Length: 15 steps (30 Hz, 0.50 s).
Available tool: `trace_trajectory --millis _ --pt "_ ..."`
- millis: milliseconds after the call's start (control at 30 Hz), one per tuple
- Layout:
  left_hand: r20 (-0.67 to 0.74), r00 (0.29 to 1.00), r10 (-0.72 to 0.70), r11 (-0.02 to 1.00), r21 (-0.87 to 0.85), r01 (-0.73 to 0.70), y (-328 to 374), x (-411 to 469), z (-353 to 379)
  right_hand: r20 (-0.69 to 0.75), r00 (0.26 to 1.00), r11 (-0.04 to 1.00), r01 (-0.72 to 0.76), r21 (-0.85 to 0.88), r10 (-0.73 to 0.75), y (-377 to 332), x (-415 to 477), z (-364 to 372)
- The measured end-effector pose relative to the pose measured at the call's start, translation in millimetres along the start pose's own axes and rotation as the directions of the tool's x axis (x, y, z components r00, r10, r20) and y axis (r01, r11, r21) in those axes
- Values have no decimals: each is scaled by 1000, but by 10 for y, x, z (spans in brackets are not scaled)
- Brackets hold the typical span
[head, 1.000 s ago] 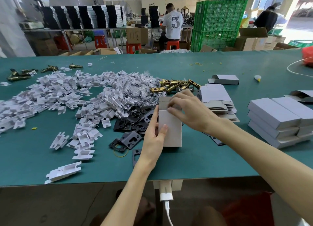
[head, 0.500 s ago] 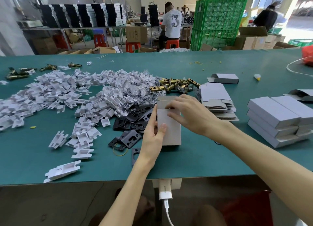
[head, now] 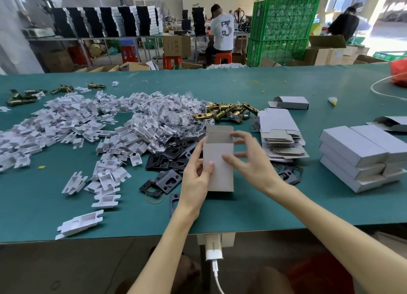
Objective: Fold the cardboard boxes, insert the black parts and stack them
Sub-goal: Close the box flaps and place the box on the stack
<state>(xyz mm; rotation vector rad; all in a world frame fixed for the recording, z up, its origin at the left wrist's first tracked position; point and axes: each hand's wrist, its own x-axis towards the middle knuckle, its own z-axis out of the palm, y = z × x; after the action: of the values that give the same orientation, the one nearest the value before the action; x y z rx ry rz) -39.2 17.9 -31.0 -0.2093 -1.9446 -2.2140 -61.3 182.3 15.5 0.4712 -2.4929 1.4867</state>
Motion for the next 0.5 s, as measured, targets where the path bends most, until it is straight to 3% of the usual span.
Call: trace_trajectory --millis 167,333,500 --pt "-26 1000 -4 1000 -7 4 6 -5 4 -55 996 948 -53 312 73 107 -160 122" --pt "-108 994 -33 997 -74 25 10 -5 2 -53 990 887 -90 452 127 94 -215 199" --pt "-61 997 -48 998 -45 45 9 -18 12 17 969 787 -209 580 245 178 -302 231"
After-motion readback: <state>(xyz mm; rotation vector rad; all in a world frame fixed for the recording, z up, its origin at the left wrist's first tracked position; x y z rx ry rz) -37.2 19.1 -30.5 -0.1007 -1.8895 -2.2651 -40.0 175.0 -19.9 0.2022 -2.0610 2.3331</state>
